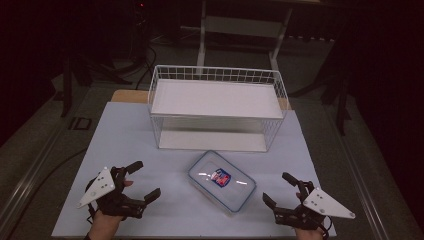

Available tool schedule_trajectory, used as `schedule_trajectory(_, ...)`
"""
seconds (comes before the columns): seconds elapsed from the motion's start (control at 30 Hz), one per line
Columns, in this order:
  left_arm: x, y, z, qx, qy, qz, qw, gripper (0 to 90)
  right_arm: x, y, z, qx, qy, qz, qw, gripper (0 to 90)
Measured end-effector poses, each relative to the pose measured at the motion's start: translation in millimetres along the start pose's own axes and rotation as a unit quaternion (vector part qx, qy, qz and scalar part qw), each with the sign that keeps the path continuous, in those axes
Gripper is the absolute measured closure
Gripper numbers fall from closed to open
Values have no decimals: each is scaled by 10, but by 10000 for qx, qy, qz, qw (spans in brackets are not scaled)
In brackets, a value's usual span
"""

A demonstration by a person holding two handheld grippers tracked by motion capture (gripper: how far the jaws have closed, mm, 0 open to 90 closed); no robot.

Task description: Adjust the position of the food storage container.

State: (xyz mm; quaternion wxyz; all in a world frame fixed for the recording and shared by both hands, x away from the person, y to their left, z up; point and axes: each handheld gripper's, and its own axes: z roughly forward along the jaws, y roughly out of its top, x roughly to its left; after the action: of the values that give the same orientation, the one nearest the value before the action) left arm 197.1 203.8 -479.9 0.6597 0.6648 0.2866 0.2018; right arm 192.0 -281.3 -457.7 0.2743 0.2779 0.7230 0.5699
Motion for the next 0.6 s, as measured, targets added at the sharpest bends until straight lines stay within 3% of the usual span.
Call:
schedule_trajectory(0.17, -33, 6, 17, -1, -82, 24, 10000, 0, 81, 110, -38, -95, 189, -56, 9998, 130)
schedule_trajectory(0.33, -58, -3, 57, 82, -142, 42, 9999, 0, 104, 219, -9, -112, 346, 159, 9992, 129)
schedule_trajectory(0.5, -68, -6, 60, 72, -165, 54, 9998, 0, 139, 323, 20, -35, 415, -27, 9991, 125)
schedule_trajectory(0.6, -72, -7, 66, 57, -214, 24, 9998, 0, 244, 380, 85, 15, 658, -9, 9978, 126)
